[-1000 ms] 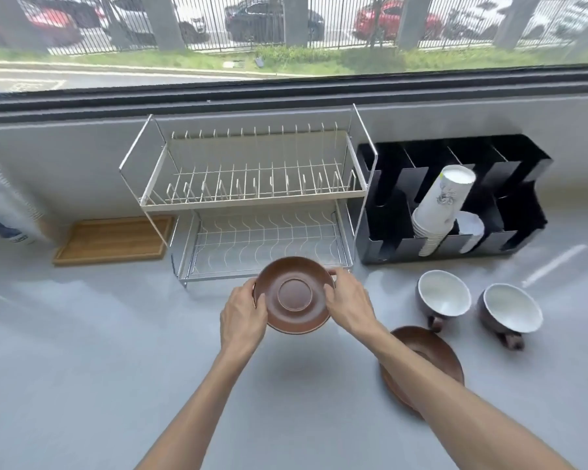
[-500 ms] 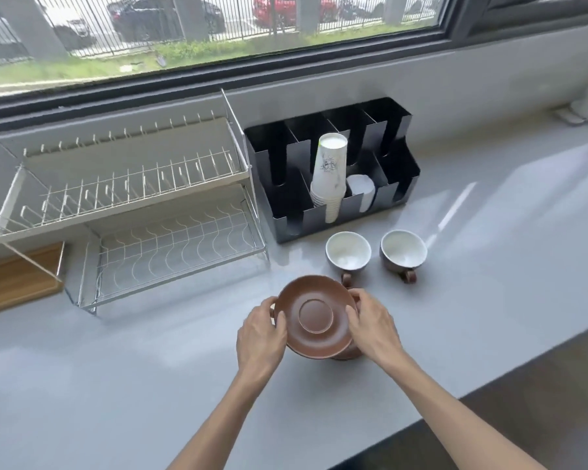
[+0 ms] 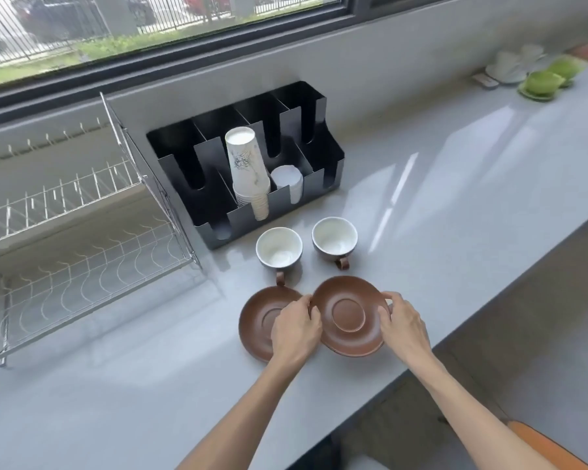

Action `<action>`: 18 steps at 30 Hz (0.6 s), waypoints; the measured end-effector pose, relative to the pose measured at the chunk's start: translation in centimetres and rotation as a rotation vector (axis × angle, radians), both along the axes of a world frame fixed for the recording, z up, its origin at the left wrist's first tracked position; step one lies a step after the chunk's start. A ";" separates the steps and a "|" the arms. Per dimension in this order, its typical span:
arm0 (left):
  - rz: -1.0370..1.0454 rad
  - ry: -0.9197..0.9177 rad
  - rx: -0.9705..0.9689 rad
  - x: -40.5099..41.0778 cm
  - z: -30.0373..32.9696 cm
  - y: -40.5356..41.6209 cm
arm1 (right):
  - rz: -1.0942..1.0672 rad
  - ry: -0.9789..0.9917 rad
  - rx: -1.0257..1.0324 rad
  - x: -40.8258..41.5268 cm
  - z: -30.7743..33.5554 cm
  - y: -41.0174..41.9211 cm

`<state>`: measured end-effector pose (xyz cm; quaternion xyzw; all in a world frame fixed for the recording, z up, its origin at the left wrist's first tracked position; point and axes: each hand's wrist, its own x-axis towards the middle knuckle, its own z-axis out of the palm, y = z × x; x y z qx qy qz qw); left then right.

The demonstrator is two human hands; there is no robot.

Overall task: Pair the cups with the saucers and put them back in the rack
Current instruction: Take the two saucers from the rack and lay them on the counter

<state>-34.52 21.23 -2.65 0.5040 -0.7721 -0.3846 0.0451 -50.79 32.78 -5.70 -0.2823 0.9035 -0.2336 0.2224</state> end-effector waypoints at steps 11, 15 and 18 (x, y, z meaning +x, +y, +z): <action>-0.081 -0.105 0.033 -4.0 -1.7 0.2 | -0.016 -0.012 0.047 -3.6 -1.9 0.2; -0.087 -0.130 0.034 -4.3 -2.1 0.0 | -0.012 -0.016 0.054 -3.6 -2.5 0.2; -0.091 -0.148 0.032 -4.2 -2.3 0.1 | -0.011 -0.016 0.059 -3.6 -2.7 0.2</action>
